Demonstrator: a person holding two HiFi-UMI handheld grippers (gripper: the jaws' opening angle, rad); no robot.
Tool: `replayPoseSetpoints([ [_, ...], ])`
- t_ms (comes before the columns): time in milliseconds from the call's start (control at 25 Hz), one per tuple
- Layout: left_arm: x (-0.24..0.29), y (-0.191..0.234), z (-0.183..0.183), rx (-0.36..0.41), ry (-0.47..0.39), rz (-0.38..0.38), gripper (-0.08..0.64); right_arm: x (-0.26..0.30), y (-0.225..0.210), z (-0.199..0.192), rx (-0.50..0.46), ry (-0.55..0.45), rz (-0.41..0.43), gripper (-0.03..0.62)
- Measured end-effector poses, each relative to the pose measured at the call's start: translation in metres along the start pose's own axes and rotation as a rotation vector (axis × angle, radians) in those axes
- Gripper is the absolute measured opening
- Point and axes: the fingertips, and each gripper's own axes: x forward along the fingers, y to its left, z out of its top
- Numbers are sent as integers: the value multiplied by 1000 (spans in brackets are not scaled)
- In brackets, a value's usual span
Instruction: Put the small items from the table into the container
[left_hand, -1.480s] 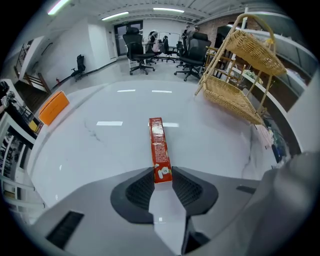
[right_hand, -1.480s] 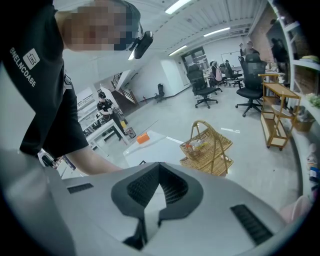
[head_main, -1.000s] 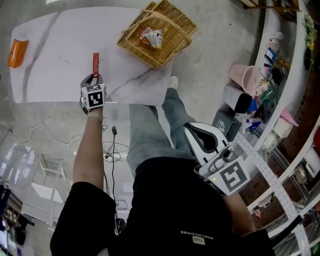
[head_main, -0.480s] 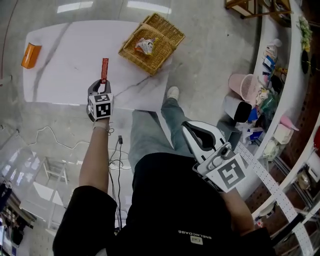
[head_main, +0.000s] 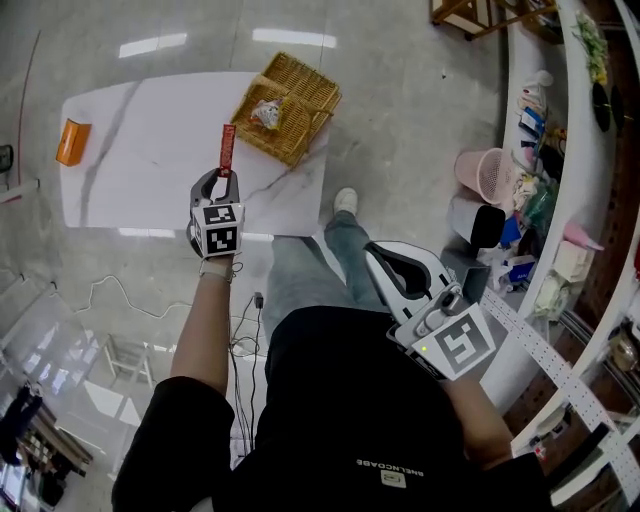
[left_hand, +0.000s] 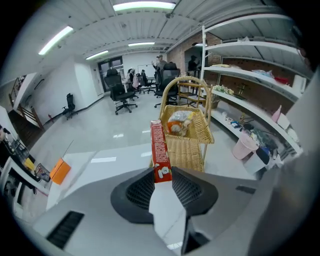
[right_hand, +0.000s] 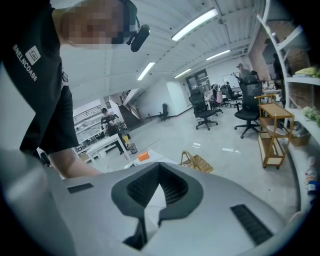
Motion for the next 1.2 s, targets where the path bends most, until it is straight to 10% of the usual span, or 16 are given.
replayPoseSetpoints([
  [1200, 43, -106, 102, 196, -46, -188, 111, -57, -60, -8, 65, -55, -182, 0],
])
